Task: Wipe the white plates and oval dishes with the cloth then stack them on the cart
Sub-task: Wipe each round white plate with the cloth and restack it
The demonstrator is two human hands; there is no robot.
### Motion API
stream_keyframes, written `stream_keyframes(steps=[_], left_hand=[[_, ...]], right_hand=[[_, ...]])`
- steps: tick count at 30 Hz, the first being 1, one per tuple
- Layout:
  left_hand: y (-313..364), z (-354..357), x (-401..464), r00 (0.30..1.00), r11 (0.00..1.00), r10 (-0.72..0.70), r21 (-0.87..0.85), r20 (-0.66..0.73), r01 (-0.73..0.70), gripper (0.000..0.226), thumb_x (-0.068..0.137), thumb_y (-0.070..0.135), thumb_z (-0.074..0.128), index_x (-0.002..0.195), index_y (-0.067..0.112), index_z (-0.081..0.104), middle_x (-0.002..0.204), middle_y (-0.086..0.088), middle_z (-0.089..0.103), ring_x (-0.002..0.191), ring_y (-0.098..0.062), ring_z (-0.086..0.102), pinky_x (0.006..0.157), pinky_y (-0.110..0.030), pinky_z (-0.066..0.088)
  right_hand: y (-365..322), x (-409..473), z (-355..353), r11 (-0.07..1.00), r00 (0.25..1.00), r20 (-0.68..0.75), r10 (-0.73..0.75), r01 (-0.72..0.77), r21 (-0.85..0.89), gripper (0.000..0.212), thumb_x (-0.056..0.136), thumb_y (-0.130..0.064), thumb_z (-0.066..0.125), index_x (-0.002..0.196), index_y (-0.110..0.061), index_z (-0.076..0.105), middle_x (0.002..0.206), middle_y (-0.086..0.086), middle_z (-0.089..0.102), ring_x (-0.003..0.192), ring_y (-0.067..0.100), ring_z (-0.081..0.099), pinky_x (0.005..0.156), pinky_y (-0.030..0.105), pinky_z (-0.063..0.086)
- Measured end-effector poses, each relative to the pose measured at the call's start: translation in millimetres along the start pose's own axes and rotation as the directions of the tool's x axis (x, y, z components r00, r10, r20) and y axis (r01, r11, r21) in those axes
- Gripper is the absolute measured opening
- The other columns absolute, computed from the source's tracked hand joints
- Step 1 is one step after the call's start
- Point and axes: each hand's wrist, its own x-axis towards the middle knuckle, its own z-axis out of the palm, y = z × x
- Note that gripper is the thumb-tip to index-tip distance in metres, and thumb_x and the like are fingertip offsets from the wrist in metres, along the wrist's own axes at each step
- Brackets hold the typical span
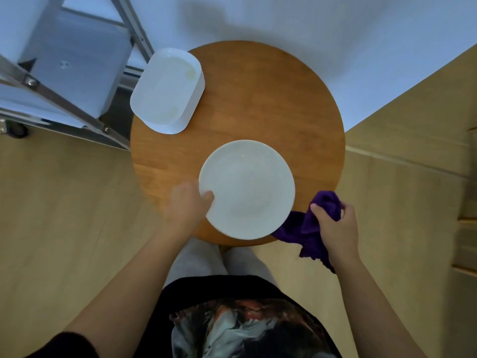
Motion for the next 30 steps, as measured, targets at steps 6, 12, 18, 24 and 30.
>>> stream_keyframes(steps=[6,12,18,24,30], left_hand=[[-7,-2,8,0.996,0.926,0.020,0.374,0.084,-0.050,0.042,0.091,0.050,0.046,0.106,0.013,0.060,0.079,0.000,0.059,0.069,-0.018,0.056,0.049,-0.026,0.038],[-13,6,10,1.000,0.963,-0.019,0.271,0.024,0.012,0.041,0.088,0.058,0.047,0.080,0.017,0.052,0.063,0.007,0.052,0.056,-0.009,0.049,0.045,-0.023,0.033],[-12,24,16,0.944,0.696,-0.237,-0.638,0.229,0.330,0.048,0.088,0.048,0.057,0.121,0.014,0.048,0.102,0.001,0.059,0.084,-0.011,0.059,0.064,-0.026,0.051],[-14,34,18,0.941,0.398,-0.015,-0.861,0.337,0.315,0.037,0.094,0.033,0.046,0.126,0.016,0.053,0.105,0.001,0.070,0.090,-0.014,0.069,0.065,-0.026,0.056],[-8,39,18,0.920,0.216,0.002,-0.899,0.392,0.382,0.058,0.082,0.041,0.049,0.132,0.012,0.050,0.119,-0.010,0.066,0.107,-0.027,0.064,0.080,-0.039,0.055]], right_hand=[[-28,-6,-27,0.960,0.919,-0.353,-0.177,0.240,0.143,0.014,0.074,-0.029,0.068,0.083,-0.030,0.057,0.086,-0.007,0.061,0.080,0.015,0.060,0.084,0.050,0.053],[-60,17,-75,0.926,0.956,-0.285,-0.069,0.168,0.338,0.044,0.061,-0.047,0.070,0.103,-0.034,0.066,0.104,-0.004,0.071,0.096,0.025,0.068,0.073,0.041,0.057],[-23,30,2,0.982,0.998,0.008,-0.063,0.060,0.178,0.016,0.084,-0.021,0.067,0.093,-0.029,0.057,0.092,-0.005,0.064,0.091,0.022,0.064,0.077,0.037,0.054],[17,28,54,0.981,0.980,0.195,-0.042,0.004,0.192,0.049,0.083,-0.033,0.068,0.120,-0.036,0.038,0.116,-0.010,0.057,0.101,0.005,0.060,0.075,0.020,0.049],[26,38,62,0.949,0.956,0.283,0.073,-0.153,0.274,0.071,0.073,-0.018,0.078,0.129,-0.032,0.038,0.119,-0.006,0.061,0.102,0.009,0.063,0.078,0.026,0.054]])
